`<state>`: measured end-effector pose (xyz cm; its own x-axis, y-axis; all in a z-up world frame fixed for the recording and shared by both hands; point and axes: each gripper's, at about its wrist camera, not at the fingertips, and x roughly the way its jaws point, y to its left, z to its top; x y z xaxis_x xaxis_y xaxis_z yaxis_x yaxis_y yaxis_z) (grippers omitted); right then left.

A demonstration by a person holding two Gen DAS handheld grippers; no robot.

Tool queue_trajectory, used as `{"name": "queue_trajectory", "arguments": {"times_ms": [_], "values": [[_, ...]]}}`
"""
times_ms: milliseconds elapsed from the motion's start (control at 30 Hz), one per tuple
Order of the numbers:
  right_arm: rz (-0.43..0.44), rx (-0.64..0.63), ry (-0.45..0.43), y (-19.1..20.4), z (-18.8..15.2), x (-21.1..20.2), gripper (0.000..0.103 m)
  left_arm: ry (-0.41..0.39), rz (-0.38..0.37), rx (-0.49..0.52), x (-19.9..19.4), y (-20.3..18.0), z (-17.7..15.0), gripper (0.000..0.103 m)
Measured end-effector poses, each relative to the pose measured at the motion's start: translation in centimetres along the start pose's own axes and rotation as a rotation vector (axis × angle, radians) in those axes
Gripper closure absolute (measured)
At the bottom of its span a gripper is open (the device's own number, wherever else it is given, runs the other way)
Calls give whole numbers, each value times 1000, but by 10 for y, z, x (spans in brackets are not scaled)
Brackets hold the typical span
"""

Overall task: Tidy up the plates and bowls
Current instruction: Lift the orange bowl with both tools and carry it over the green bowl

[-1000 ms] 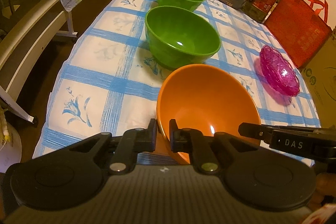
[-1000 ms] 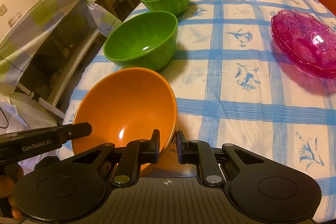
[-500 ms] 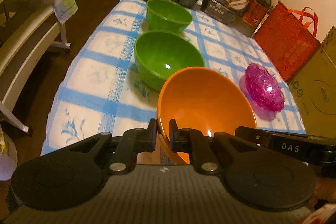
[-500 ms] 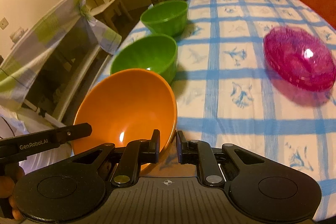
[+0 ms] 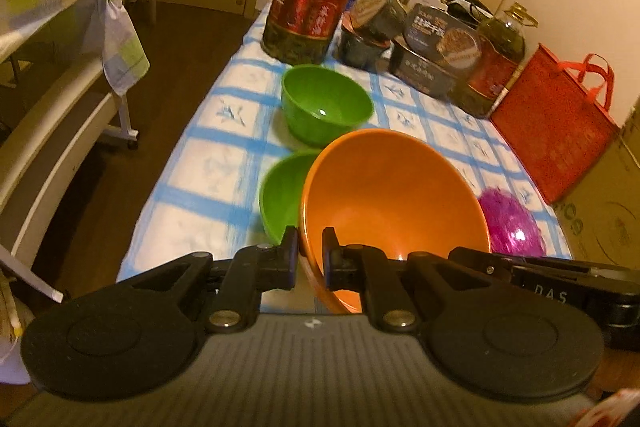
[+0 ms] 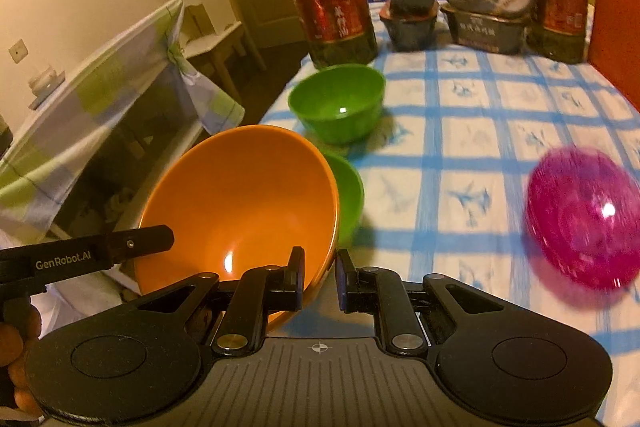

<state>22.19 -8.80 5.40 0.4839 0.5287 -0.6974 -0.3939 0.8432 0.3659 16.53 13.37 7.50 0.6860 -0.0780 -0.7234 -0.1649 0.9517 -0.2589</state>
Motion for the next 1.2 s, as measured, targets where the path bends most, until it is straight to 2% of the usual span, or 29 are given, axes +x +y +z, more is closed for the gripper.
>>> {"name": "queue_trajectory", "arguments": {"times_ms": [167, 367, 667, 1200], "values": [[-7, 2, 2, -4, 27, 25, 87, 12, 16, 1, 26, 4, 23, 93], [-35, -8, 33, -11, 40, 58, 87, 41, 43, 25, 59, 7, 37, 93], [-54, -7, 96, -21, 30, 90, 87, 77, 78, 74, 89, 8, 30, 93], [-81, -52, 114, -14, 24, 102, 87, 97, 84, 73, 100, 16, 21, 93]]}}
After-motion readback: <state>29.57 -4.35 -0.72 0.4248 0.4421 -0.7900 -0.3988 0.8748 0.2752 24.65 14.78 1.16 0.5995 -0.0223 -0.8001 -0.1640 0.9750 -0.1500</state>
